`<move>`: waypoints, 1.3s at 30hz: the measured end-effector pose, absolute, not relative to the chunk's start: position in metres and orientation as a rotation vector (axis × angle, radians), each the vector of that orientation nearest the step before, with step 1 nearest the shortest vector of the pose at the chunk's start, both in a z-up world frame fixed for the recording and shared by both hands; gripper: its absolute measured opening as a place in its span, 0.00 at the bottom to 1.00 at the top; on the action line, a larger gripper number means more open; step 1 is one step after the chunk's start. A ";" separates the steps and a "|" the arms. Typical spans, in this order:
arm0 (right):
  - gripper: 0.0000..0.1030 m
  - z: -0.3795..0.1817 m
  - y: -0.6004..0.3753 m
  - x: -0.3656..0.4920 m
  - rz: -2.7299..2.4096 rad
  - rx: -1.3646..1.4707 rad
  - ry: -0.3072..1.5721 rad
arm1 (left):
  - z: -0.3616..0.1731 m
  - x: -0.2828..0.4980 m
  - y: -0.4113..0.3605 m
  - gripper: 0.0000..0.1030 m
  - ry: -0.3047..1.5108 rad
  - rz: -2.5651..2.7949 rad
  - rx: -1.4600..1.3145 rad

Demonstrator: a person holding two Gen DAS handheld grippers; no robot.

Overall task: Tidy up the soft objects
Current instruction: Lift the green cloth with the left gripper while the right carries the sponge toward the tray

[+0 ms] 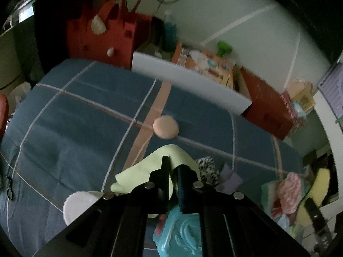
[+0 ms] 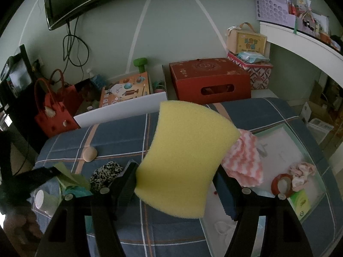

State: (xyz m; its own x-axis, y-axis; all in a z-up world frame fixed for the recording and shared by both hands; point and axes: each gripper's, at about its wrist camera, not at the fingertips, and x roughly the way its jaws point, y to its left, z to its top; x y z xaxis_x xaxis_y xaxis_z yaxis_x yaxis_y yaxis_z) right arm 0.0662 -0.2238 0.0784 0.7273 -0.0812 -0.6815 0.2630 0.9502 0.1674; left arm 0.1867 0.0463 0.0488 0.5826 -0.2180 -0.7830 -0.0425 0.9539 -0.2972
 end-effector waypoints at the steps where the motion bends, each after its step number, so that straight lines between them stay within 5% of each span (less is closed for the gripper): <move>1: 0.70 0.078 -0.224 0.066 -0.193 0.261 0.734 | 0.053 0.185 0.047 0.06 0.929 -0.104 -0.300; 20: 0.70 0.073 -0.253 0.058 -0.230 0.303 0.747 | 0.132 0.134 -0.009 0.06 0.698 -0.359 -0.245; 39: 0.70 0.042 -0.375 0.014 -0.481 0.485 0.778 | 0.117 0.086 -0.173 0.06 0.739 -0.745 -0.092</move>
